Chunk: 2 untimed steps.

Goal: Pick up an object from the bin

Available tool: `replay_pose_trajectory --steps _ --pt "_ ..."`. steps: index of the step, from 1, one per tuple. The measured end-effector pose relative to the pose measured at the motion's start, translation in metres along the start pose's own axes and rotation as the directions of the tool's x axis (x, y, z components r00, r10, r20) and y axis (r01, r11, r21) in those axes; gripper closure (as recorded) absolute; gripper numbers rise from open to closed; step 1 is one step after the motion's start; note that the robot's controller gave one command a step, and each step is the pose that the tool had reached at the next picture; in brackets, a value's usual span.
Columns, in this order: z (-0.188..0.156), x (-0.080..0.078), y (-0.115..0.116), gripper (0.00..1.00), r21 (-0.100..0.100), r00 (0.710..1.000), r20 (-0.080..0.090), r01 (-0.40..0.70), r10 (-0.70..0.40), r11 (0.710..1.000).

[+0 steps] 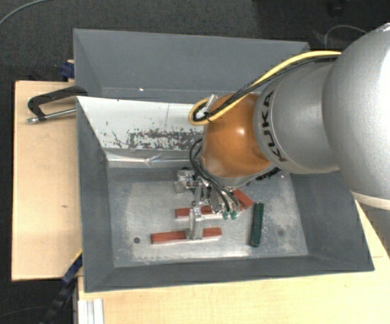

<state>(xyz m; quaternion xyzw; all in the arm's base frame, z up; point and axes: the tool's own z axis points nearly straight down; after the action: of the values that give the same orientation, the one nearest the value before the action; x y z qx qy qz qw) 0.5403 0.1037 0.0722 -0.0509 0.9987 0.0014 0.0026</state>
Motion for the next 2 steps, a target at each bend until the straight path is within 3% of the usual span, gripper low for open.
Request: replay_pose_trajectory --steps 1,2 --pt "0.0006 -0.0203 -0.0412 0.00 0.003 0.928 0.001 0.373 -0.373 0.928" --pt "0.0013 -0.0193 -0.0394 1.00 0.000 0.928 -0.002 0.373 -0.373 0.928"
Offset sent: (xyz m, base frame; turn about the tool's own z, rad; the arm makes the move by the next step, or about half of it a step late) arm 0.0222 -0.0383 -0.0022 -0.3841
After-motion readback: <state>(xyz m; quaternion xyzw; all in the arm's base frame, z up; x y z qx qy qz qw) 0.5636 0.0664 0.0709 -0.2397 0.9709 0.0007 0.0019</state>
